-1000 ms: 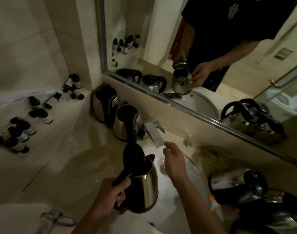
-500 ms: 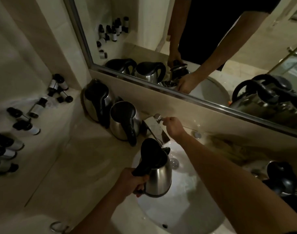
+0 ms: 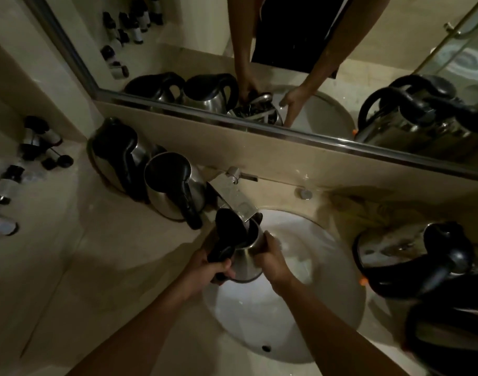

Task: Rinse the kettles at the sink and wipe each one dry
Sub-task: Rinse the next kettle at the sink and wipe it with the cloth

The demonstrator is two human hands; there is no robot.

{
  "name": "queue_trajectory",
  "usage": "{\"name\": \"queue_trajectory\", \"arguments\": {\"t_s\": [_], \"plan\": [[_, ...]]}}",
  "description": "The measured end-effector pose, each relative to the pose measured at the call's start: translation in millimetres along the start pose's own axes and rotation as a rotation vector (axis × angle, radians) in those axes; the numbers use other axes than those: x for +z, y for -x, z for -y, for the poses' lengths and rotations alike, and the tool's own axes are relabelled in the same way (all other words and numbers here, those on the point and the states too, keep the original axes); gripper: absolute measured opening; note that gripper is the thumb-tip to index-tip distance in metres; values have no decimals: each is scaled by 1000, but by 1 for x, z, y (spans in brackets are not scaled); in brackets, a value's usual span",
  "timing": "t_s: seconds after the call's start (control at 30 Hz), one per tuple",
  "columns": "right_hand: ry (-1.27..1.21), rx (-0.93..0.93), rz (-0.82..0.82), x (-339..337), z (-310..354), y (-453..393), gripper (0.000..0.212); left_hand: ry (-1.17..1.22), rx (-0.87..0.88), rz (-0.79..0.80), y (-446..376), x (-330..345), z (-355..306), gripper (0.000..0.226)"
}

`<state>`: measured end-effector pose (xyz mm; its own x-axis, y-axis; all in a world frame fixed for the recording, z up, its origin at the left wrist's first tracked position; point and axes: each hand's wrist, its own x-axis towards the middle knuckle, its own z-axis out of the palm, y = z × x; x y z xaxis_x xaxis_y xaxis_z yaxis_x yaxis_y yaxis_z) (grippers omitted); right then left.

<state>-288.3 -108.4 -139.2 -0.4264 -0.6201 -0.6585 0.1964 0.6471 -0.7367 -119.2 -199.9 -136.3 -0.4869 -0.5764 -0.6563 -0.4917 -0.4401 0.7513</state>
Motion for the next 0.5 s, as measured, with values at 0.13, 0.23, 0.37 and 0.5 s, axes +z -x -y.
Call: {"name": "queue_trajectory", "arguments": {"t_s": [0.13, 0.23, 0.37, 0.5], "plan": [[198, -71, 4, 2, 8, -6, 78, -124, 95, -105, -7, 4, 7, 17], [432, -53, 30, 2, 9, -10, 118, -413, 242, -161, -5, 4, 9, 57], [449, -70, 8, 2, 3, -12, 138, -465, 287, -219, -3, 10, 24, 66], [486, -84, -10, -1, 3, -19, 129, -564, 388, -274, -10, 12, 34, 70]]}}
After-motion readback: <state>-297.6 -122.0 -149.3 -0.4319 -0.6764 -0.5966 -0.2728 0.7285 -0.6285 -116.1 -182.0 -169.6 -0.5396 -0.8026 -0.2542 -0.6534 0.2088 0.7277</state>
